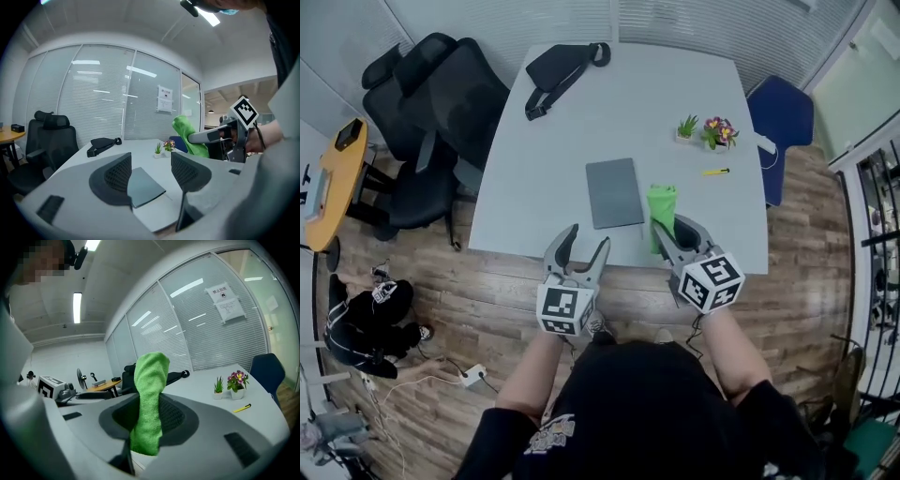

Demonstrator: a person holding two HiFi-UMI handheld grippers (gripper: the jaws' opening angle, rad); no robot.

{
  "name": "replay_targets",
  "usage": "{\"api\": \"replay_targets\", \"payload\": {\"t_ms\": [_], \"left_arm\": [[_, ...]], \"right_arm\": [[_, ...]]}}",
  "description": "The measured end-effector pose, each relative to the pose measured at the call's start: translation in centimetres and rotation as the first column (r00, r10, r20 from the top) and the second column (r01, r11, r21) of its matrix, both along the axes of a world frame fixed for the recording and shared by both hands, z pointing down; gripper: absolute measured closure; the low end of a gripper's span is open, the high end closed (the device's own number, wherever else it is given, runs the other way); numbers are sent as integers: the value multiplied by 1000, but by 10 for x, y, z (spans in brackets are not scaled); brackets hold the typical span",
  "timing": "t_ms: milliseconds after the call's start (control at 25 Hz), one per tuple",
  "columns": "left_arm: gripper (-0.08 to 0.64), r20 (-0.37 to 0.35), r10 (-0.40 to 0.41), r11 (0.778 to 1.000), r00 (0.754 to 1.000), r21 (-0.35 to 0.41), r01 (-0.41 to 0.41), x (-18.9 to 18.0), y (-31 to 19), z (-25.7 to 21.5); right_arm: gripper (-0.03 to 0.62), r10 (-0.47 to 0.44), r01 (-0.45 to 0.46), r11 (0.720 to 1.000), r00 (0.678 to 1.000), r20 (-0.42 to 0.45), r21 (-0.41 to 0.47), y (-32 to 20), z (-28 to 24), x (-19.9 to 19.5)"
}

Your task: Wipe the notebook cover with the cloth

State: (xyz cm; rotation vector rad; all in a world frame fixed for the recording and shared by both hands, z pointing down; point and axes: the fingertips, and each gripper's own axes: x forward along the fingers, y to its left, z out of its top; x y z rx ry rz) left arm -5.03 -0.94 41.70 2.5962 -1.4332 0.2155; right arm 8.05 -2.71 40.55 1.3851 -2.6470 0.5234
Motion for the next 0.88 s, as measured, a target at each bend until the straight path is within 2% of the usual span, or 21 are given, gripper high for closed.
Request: {"api": "replay_targets", "payload": {"t_ms": [400, 720, 880], "left_arm": [[308, 4, 104, 993, 995, -59, -103, -43, -48, 25], [308, 24, 177, 979, 984, -107, -174, -53, -58, 59], [308, 28, 186, 975, 982, -131, -181, -51, -65, 70]], "right_arm": [[480, 72, -73, 997, 997, -18, -32, -42, 10, -56], [480, 101, -104, 993, 994, -41, -64, -55, 27, -81], [480, 82, -87, 993, 995, -61, -79, -59, 33, -86]]}}
